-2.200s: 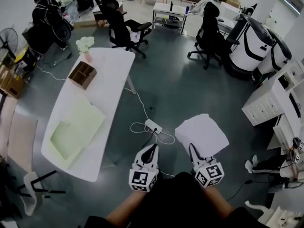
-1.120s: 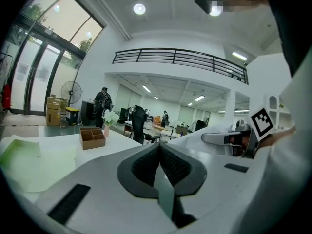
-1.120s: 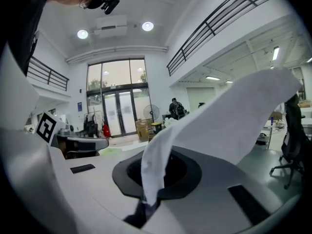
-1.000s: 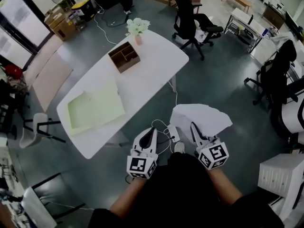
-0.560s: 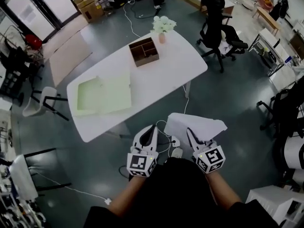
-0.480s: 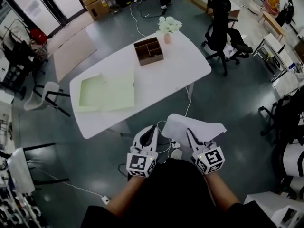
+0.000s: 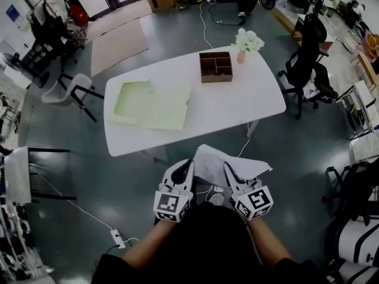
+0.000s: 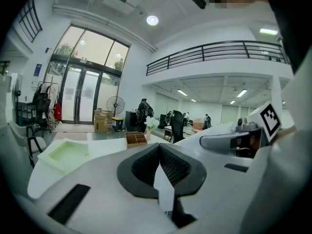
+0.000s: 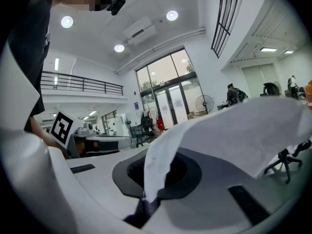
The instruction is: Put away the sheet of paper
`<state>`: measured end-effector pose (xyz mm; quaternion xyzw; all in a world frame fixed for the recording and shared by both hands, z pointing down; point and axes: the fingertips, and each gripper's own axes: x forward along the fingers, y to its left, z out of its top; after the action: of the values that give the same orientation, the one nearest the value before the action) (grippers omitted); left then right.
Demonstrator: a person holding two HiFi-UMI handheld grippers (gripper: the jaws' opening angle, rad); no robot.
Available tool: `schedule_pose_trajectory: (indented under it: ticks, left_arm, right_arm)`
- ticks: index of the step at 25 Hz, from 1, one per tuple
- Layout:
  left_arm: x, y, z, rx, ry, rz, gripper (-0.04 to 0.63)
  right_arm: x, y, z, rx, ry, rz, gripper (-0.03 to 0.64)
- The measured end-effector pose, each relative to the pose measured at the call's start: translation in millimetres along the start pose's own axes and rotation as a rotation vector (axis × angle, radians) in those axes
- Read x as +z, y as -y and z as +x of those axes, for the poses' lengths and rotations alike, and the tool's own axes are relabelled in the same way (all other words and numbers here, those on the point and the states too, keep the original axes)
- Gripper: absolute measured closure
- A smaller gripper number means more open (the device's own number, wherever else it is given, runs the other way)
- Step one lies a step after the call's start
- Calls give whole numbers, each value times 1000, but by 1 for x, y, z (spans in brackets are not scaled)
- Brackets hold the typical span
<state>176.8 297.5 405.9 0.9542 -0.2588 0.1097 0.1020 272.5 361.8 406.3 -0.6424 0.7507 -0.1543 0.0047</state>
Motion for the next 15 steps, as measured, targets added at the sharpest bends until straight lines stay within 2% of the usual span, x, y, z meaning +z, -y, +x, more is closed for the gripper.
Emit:
schedule_pose_trajectory:
  ticks: [6, 11, 15]
  left_arm:
    - [6, -52, 0, 71, 24, -40, 592]
    - [15, -103, 8, 125, 50, -65, 592]
    - [16, -147, 17, 166, 51, -77, 592]
  right_arm:
    - [14, -10, 53, 72, -8, -4, 618]
    - [30, -23, 108, 130, -17, 66, 618]
    - [37, -35, 159, 179, -44, 73, 618]
